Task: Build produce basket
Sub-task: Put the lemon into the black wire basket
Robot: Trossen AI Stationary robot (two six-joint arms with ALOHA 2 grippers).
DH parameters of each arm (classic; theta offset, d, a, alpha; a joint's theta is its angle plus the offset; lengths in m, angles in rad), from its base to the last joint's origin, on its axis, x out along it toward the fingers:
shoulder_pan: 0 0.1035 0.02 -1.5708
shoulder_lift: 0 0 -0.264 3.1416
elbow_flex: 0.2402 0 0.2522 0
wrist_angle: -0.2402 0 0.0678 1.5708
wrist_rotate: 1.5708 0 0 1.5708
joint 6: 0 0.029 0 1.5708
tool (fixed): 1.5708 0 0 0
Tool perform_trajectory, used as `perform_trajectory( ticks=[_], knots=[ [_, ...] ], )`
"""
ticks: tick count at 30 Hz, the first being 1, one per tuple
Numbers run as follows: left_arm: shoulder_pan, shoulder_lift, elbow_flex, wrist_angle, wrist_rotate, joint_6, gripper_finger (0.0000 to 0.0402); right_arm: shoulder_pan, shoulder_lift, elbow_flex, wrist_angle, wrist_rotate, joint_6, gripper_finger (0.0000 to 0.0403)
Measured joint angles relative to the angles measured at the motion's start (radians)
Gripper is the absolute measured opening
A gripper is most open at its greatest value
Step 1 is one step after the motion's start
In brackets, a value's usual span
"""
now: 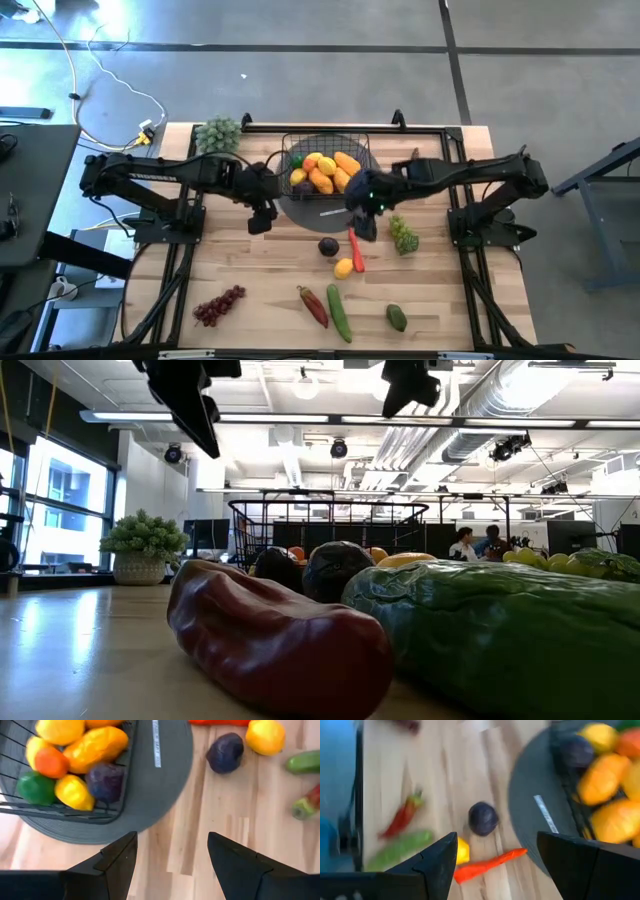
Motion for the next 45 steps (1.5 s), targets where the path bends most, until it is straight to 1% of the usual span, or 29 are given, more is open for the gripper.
perform_trajectory(
  ticks=[4, 7, 14, 24, 35, 45],
  knots=[
    [-0.038, -0.004, 0.0, -0.012, -0.004, -0.042, 0.023, 0.066, 0.031, 0.0, 0.002, 0.0, -0.168, 0.0255],
    [-0.059, -0.004, 0.0, -0.012, -0.025, -0.057, 0.023, 0.112, 0.058, 0.0, 0.01, 0.0, -0.262, 0.0255],
    [-0.067, -0.004, 0.0, -0.013, -0.044, -0.074, 0.023, 0.198, 0.139, -0.001, 0.054, 0.005, -0.372, 0.0255],
    [-0.067, -0.004, 0.0, -0.015, -0.055, -0.078, 0.023, 0.253, 0.254, -0.001, 0.08, 0.008, -0.426, 0.0255],
    [-0.067, -0.004, 0.0, -0.015, -0.055, -0.078, 0.023, 0.257, 0.393, -0.001, 0.098, 0.007, -0.427, 0.0255],
    [-0.067, -0.003, 0.0, -0.013, -0.055, -0.088, 0.023, 0.256, 0.46, -0.002, 0.114, 0.026, -0.425, 0.0255]
  ],
)
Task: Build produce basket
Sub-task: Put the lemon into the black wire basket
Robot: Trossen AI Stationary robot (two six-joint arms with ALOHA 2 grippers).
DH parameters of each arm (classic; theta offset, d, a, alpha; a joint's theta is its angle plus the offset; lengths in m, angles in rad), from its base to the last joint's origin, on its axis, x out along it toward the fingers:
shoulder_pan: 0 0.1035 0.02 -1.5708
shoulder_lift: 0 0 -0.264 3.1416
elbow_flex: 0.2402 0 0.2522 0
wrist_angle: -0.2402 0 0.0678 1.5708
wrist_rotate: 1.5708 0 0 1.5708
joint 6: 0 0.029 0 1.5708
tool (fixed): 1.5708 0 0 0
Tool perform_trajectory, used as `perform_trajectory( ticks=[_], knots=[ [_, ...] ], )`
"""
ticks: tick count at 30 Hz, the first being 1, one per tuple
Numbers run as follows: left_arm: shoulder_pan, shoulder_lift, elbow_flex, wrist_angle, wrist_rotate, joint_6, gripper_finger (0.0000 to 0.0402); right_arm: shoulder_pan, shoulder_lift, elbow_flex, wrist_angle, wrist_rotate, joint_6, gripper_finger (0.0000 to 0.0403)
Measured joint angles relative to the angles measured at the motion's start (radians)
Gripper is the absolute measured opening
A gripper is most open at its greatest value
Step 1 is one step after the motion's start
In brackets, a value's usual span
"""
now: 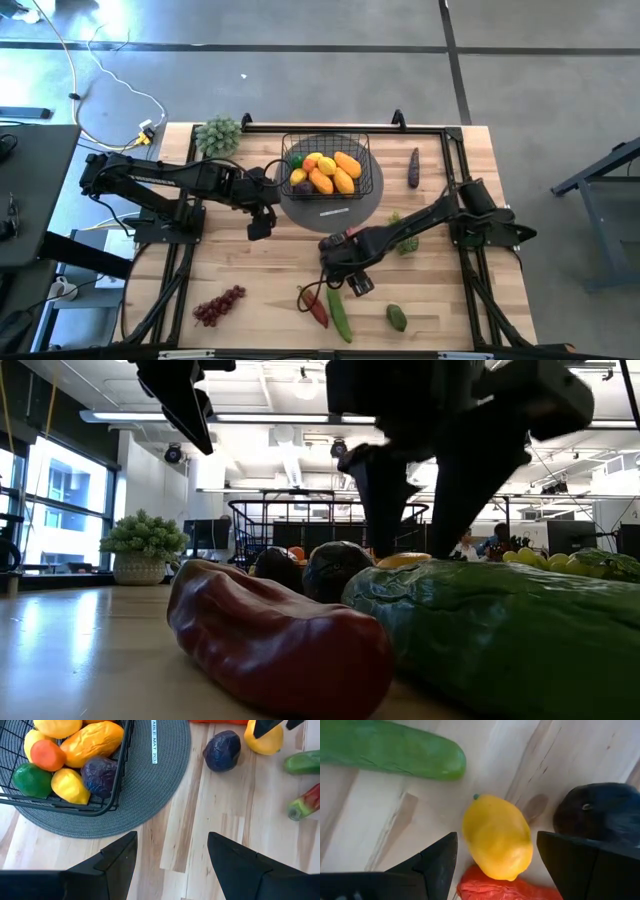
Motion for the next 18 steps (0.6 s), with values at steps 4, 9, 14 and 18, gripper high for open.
perform_trajectory(
  ticks=[4, 9, 14, 18],
  knots=[
    [0.0, 0.0, 0.0, 0.001, 0.0, -0.005, 0.023, 0.0, 0.03, 0.0, -0.002, 0.008, 0.0, 0.0255],
    [0.0, 0.0, 0.0, 0.001, -0.001, -0.005, 0.023, 0.0, 0.055, -0.001, -0.011, 0.009, 0.005, 0.0255],
    [0.0, 0.0, 0.0, 0.001, -0.003, -0.005, 0.023, 0.0, 0.053, 0.0, 0.002, 0.027, 0.029, 0.0229],
    [0.001, 0.0, 0.0, 0.002, -0.006, 0.0, 0.023, 0.0, 0.053, 0.001, 0.004, 0.025, 0.069, 0.0176]
  ],
)
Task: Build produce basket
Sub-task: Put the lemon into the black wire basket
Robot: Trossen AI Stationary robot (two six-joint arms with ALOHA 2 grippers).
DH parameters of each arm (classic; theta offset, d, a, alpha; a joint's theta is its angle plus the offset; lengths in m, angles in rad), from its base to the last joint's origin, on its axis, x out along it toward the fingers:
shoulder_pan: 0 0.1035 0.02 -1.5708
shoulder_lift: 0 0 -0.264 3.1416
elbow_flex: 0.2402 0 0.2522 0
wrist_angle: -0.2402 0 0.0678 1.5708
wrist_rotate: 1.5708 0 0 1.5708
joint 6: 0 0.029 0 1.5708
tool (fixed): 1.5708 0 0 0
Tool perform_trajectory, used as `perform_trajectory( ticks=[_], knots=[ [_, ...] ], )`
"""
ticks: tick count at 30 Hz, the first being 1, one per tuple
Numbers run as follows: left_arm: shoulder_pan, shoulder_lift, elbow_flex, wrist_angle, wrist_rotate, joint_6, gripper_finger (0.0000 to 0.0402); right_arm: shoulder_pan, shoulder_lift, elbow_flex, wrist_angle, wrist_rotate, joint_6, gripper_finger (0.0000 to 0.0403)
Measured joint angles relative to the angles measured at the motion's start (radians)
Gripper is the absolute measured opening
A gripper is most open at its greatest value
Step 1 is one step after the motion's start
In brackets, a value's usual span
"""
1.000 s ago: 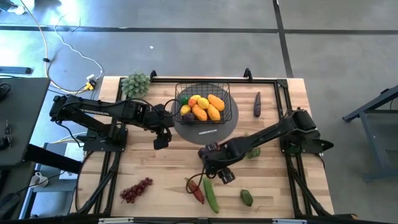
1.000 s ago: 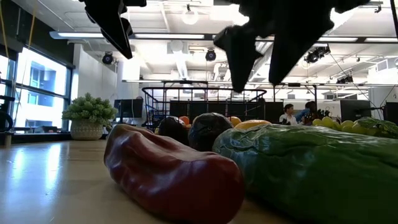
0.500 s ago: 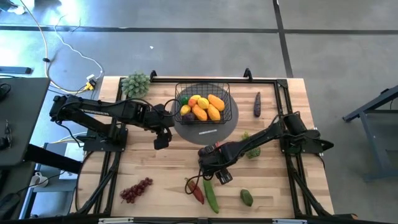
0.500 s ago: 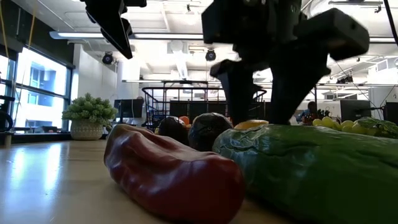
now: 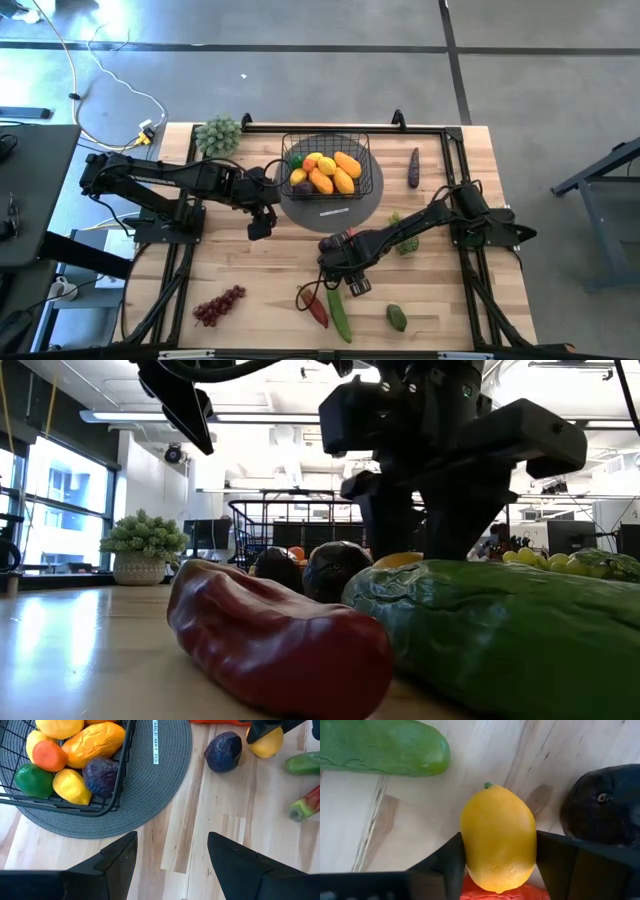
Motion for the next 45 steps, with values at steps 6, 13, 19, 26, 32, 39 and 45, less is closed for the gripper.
perform_trajectory(
  ticks=[6, 13, 19, 26, 32, 39, 45],
  knots=[
    [0.0, 0.0, 0.0, 0.0, -0.001, 0.006, 0.023, 0.0, 0.0, 0.001, -0.001, -0.042, 0.071, 0.0153],
    [0.0, 0.0, 0.0, 0.0, -0.049, 0.007, 0.023, 0.001, -0.01, 0.001, -0.01, -0.056, 0.206, 0.0153],
    [0.0, 0.0, 0.0, 0.0, -0.11, 0.014, 0.023, 0.001, -0.045, 0.001, -0.01, -0.051, 0.31, 0.0153],
    [0.0, 0.0, 0.0, 0.001, -0.136, 0.014, 0.0229, 0.001, -0.115, 0.001, -0.01, -0.021, 0.418, 0.0153],
    [0.001, 0.0, 0.0, 0.001, -0.215, 0.014, 0.0229, -0.009, -0.18, 0.001, -0.004, 0.04, 0.434, 0.0153],
    [0.003, 0.0, 0.0, 0.003, -0.345, 0.014, 0.0229, -0.084, -0.246, 0.001, 0.065, 0.127, 0.428, 0.0152],
    [0.011, 0.0, 0.0, 0.006, -0.451, 0.014, 0.0229, -0.185, -0.281, 0.001, 0.122, 0.162, 0.389, 0.0152]
  ],
)
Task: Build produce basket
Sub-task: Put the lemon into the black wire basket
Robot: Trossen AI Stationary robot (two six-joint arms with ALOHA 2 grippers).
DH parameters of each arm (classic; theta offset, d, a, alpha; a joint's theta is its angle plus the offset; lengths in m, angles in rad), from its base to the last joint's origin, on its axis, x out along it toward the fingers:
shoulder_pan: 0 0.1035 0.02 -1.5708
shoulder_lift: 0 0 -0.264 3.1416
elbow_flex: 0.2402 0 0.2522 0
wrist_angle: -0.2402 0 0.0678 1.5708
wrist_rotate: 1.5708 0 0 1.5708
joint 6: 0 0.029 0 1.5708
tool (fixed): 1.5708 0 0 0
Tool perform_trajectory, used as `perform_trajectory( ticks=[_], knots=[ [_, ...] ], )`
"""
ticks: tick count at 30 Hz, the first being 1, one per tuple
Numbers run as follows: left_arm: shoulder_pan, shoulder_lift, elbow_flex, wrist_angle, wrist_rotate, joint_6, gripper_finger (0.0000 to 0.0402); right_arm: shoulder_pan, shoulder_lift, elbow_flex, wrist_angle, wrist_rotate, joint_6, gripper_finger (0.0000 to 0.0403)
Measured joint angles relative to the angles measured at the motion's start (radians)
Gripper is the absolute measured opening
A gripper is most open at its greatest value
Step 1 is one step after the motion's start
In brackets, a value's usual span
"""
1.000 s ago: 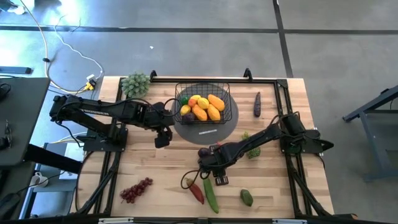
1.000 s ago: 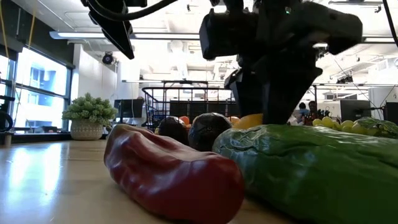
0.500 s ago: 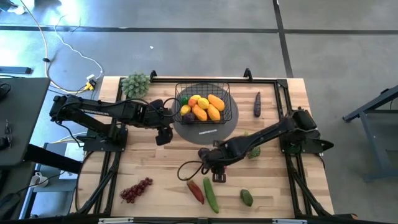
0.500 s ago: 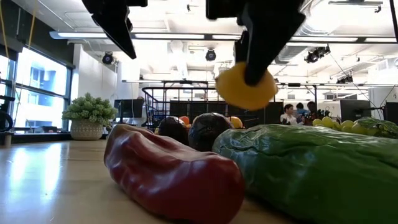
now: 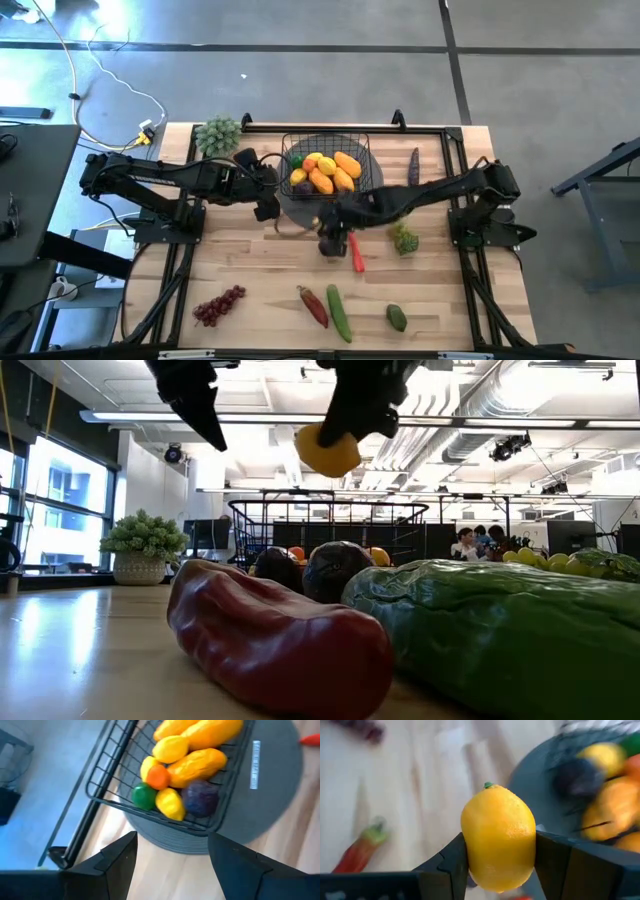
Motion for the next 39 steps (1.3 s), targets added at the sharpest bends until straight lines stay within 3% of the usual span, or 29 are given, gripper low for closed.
perform_trajectory(
  ticks=[18, 32, 39],
  knots=[
    [0.293, 0.0, 0.0, 0.114, 0.097, 0.112, 0.0229, -0.34, -0.031, 0.0, 0.231, -0.032, -0.19, 0.0152],
    [0.466, 0.0, 0.0, 0.18, 0.093, 0.166, 0.0229, -0.506, -0.024, 0.001, 0.35, -0.039, -0.139, 0.0152],
    [0.542, 0.0, 0.0, 0.191, 0.083, 0.158, 0.0229, -0.531, 0.051, 0.001, 0.377, -0.111, -0.096, 0.0152]
  ],
)
